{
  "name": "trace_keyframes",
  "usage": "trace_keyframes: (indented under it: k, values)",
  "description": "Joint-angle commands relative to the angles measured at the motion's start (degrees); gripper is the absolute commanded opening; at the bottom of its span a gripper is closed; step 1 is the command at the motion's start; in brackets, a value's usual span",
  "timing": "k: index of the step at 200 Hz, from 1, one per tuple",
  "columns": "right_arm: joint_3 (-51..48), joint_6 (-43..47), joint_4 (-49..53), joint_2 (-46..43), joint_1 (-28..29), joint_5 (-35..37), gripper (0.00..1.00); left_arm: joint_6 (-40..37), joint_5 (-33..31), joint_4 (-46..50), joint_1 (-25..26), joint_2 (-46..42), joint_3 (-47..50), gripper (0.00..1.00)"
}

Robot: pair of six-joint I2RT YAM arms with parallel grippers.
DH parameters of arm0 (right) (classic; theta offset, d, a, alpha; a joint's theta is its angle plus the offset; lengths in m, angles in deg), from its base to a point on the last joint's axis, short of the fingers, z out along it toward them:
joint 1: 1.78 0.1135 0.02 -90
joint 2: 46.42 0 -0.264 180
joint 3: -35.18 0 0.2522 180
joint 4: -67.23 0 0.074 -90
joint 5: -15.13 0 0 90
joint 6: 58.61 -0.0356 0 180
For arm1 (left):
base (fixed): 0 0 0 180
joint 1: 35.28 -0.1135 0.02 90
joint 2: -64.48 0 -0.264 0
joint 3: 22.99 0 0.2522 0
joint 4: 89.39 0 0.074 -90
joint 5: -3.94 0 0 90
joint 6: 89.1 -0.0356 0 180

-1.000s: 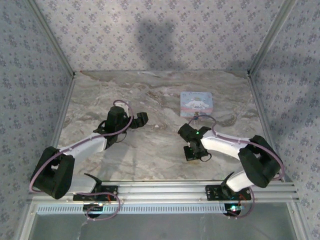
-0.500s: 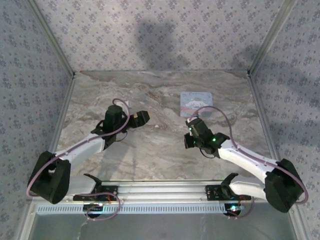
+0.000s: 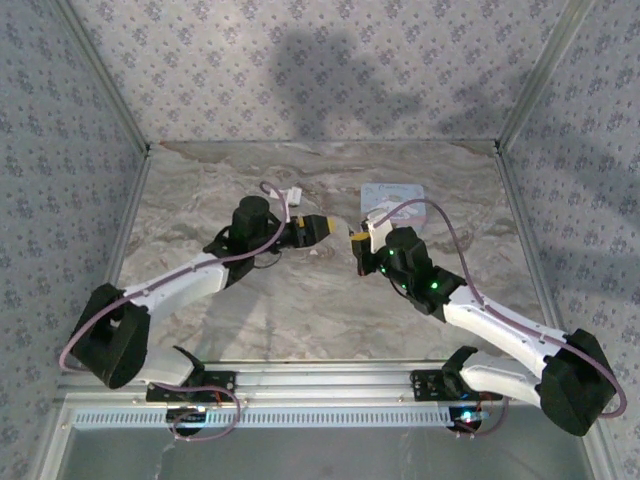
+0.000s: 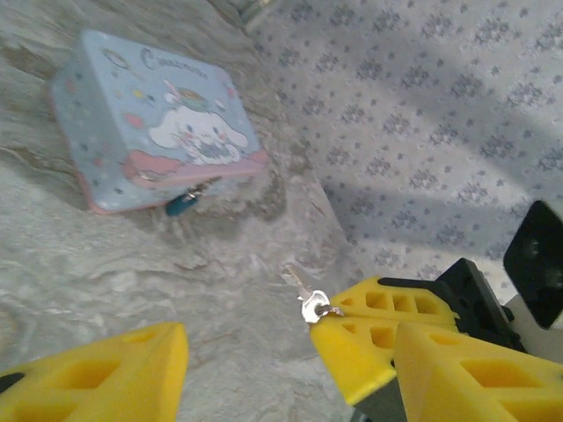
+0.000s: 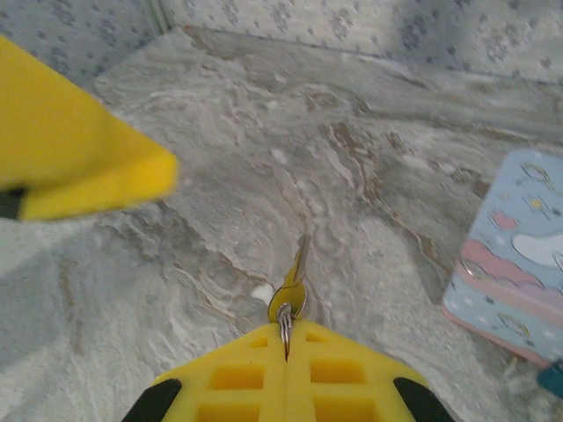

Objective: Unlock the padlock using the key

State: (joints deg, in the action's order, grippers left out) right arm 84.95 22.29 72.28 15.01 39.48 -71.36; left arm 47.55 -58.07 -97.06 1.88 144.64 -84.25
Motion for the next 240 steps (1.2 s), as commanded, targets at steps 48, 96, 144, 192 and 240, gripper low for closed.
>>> trace_keyframes:
  k: [48, 96, 144, 192, 240]
  values:
    - [0.4, 1.4, -5.0, 0.4, 1.5, -3.9, 0.00, 2.7, 2.1, -5.8, 2.1, 4.9, -3.2, 0.51]
    - [0.1, 1.7, -5.4, 1.0, 1.8, -4.4, 0.00, 6.2, 1.5, -7.8, 2.1, 6.3, -3.3, 0.51]
    - [-1.1, 2.0, -6.6, 0.8, 1.8, -4.4, 0.00, 13.6, 0.6, -11.8, 2.0, 7.4, -2.6, 0.58]
    - [-2.1, 2.0, -9.1, 0.5, 1.8, -5.5, 0.00, 21.4, 4.3, -14.7, 1.6, 10.3, -3.5, 0.63]
    - [-2.5, 1.7, -9.8, 0.4, 1.8, -5.9, 0.00, 24.0, 6.6, -18.4, 1.6, 12.0, -3.5, 0.59]
